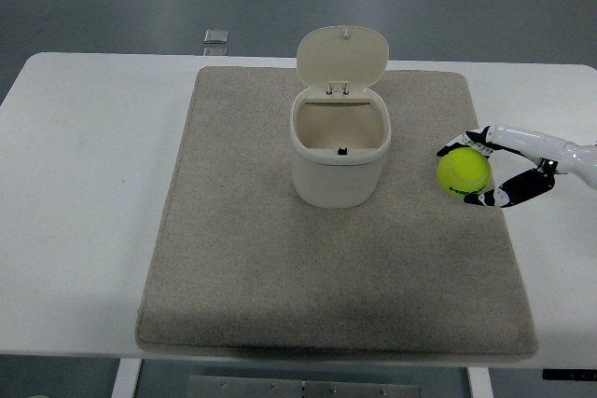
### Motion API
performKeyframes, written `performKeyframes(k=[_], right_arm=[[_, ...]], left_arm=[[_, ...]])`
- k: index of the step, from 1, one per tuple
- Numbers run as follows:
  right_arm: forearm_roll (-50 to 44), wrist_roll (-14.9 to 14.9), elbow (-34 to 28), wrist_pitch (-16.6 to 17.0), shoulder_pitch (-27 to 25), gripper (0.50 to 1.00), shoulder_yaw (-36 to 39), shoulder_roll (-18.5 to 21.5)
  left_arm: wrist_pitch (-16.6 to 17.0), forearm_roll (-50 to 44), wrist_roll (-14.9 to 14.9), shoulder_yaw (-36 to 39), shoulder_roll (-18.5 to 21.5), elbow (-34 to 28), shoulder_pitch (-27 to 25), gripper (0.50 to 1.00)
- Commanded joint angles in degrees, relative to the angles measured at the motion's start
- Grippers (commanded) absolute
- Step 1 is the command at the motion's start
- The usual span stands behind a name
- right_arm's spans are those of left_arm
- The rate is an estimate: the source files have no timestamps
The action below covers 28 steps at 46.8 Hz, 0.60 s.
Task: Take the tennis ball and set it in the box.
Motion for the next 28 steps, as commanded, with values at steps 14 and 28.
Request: performKeyframes(k=[14,28], right_arm=[[0.6,1.5,2.7,1.7,6.3,0.500,1.6,0.2],[6.0,0.9,2.9,6.2,11.4,0.500,1.5,4.9]], left_arm=[[0.0,-0.1,0.0,0.0,0.0,0.0,0.0,0.996],[0.0,0.0,0.0,0.0,0.0,0.0,0.0,0.996]])
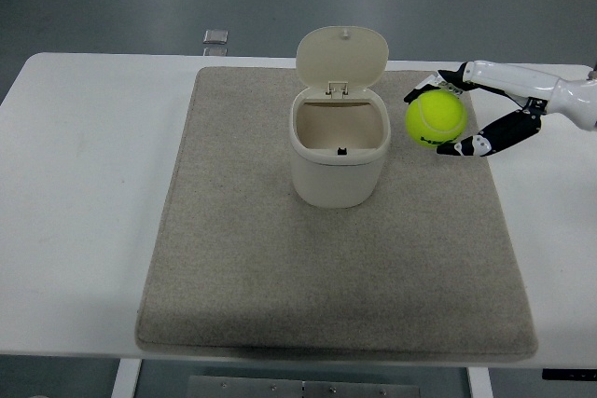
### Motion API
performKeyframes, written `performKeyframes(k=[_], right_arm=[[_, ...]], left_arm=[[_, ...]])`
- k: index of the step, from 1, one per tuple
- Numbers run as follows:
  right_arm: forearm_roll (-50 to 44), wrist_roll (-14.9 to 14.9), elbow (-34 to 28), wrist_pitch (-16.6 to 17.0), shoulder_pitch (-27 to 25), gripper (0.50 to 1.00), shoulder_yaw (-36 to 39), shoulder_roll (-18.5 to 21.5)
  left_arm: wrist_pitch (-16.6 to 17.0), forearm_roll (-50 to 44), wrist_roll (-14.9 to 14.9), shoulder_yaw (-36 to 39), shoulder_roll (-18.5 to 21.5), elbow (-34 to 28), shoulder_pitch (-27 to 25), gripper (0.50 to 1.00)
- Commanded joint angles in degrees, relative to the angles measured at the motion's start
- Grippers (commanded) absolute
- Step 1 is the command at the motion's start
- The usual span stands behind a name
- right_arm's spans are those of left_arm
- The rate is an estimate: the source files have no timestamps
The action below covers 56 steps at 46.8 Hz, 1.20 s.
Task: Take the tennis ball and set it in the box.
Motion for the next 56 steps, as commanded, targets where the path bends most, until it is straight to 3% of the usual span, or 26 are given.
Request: performKeyframes(k=[1,7,14,25,40,56], right_arm=[[0.6,-0.3,-0.1,1.2,1.0,0.500,-0.1,1.8],[0.6,-0.5,-0.4,1.5,1.8,0.500,-0.2,5.2],[0.7,-3.2,-1.0,1.5,2.6,0.500,-0.1,8.1],[0.6,-4.1,-5.4,0.8,3.3,0.500,-0.3,12.6],[0.6,-5.0,-7.1,0.6,3.2,0.500,-0.6,14.1],[0.3,-5.3,-7.2,0.7,3.1,0.641,-0.9,14.1]], left_arm=[[0.0,0.1,0.0,0.0,0.0,0.0,0.0,0.996],[0.0,0.0,0.0,0.0,0.0,0.0,0.0,0.996],[0.0,0.1,0.0,0.0,0.0,0.0,0.0,0.996],[0.0,0.0,0.0,0.0,0.0,0.0,0.0,0.996],[0.0,0.1,0.0,0.0,0.0,0.0,0.0,0.996],[0.0,0.1,0.0,0.0,0.0,0.0,0.0,0.996]])
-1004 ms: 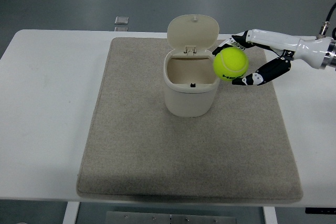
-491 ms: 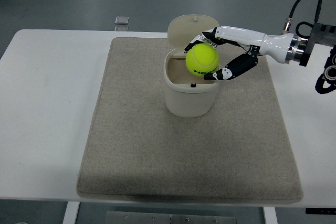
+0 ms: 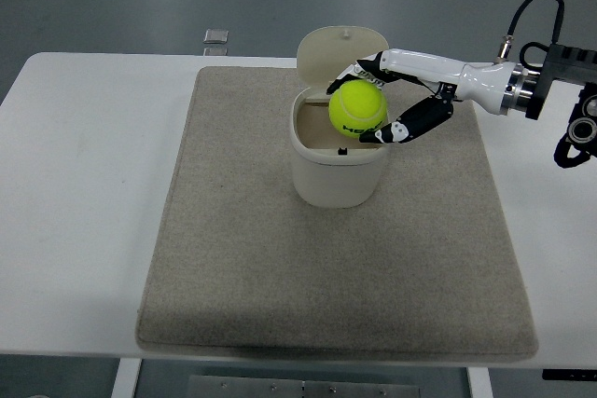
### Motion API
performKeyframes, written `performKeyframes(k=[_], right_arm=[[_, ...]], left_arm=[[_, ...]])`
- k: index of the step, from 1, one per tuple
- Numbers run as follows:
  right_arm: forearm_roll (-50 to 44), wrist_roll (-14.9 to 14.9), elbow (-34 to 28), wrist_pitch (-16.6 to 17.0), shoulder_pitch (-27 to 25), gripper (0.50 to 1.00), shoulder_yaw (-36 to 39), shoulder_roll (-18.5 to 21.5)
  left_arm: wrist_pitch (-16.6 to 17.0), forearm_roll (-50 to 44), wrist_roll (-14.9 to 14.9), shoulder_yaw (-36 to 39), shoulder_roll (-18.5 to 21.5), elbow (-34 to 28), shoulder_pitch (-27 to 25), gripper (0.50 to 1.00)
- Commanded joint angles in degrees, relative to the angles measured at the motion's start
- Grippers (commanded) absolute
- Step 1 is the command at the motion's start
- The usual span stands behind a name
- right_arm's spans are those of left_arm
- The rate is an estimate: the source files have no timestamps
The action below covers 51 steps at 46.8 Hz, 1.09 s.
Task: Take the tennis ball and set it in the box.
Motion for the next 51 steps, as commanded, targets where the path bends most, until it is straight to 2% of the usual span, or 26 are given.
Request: performKeyframes(k=[1,4,7,10,19,30,33,42,51], right_arm=[[0.0,0.0,0.0,0.0,0.0,0.641,-0.1,0.0],[0.0,0.0,0.0,0.0,0.0,0.648,-0.1,0.0],[-0.1,0.0,0.0,0.0,0.0,0.696,-0.1,0.0],[-0.1,0.0,0.0,0.1,0.0,0.717,-0.2,0.0],[-0.2,0.0,-0.1,0.1,-0.1,0.752,-0.2,0.0],[-0.5,0.0,-0.4,0.1,0.0,0.754,-0.3,-0.1],[-0.6,0.0,-0.5,0.1,0.0,0.790,-0.3,-0.1],[-0.5,0.0,-0.5,0.5,0.0,0.856,-0.3,-0.1],[-0.4,0.0,-0.5,0.8,0.0,0.860,-0.3,-0.1]], left_arm=[[0.0,0.0,0.0,0.0,0.0,0.0,0.0,0.996],[0.0,0.0,0.0,0.0,0.0,0.0,0.0,0.996],[0.0,0.0,0.0,0.0,0.0,0.0,0.0,0.996],[0.0,0.0,0.0,0.0,0.0,0.0,0.0,0.996],[0.0,0.0,0.0,0.0,0.0,0.0,0.0,0.996],[0.0,-0.1,0.0,0.0,0.0,0.0,0.0,0.996],[0.0,0.0,0.0,0.0,0.0,0.0,0.0,0.996],[0.0,0.0,0.0,0.0,0.0,0.0,0.0,0.996],[0.0,0.0,0.0,0.0,0.0,0.0,0.0,0.996]])
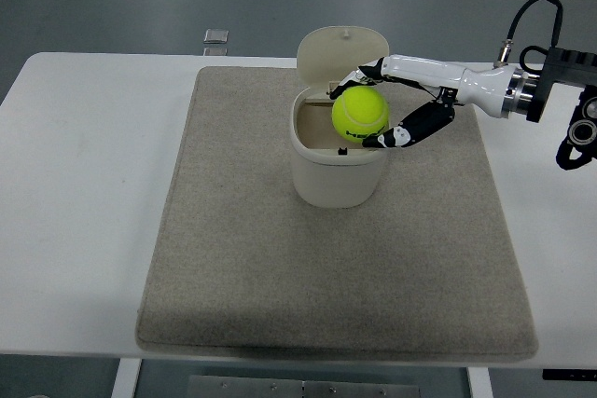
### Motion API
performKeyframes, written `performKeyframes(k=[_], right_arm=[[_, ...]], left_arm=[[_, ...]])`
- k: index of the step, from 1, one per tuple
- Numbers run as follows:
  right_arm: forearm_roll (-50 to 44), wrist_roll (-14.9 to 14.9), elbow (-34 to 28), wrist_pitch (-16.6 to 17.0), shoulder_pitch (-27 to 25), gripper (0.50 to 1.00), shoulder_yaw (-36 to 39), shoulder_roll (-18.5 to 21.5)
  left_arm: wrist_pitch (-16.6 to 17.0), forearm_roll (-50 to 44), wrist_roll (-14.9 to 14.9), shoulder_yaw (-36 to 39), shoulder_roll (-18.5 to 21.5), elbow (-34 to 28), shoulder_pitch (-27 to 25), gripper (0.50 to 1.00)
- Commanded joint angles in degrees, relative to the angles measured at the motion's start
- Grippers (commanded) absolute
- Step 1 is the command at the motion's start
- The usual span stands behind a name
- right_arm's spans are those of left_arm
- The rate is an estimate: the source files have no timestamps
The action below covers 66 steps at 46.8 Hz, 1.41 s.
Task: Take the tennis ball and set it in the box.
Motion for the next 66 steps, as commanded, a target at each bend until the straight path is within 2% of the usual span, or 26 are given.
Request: performKeyframes(k=[1,16,24,32,41,47,51,56,61,66], right_arm=[[0.0,0.0,-0.1,0.1,0.0,0.860,0.0,0.0],[0.3,0.0,0.0,0.4,0.1,0.860,0.1,-0.2],[1.6,0.0,0.4,5.3,0.2,0.860,1.0,-1.3],[7.2,0.1,1.2,9.2,0.3,0.860,1.1,-4.6],[16.7,0.0,1.5,17.0,0.4,0.860,1.1,-9.0],[22.4,-0.1,1.2,17.0,0.2,0.860,1.0,-12.0],[24.7,-0.3,0.1,17.0,0.0,0.860,0.9,-12.6],[28.6,-3.6,-3.8,16.7,-0.8,0.860,0.9,-12.4],[35.6,-7.1,-6.9,12.4,-2.2,0.860,0.9,-11.7],[40.8,-10.4,-9.5,10.1,-3.7,0.860,1.0,-10.5]], left_arm=[[0.0,0.0,0.0,0.0,0.0,0.0,0.0,0.996],[0.0,0.0,0.0,0.0,0.0,0.0,0.0,0.996],[0.0,0.0,0.0,0.0,0.0,0.0,-0.1,0.996],[0.0,-0.1,0.0,-0.1,0.0,0.0,0.0,0.996],[0.0,0.0,0.0,0.0,0.0,0.0,0.0,0.996],[0.0,0.0,0.0,0.0,0.0,0.0,0.0,0.996],[0.0,0.0,0.0,-0.1,0.0,0.0,0.0,0.996],[0.0,0.0,0.0,0.0,0.0,0.0,0.0,0.996],[0.0,-0.1,0.0,0.0,0.0,0.0,0.0,0.996],[0.0,-0.1,0.0,0.0,0.0,0.0,0.0,0.996]])
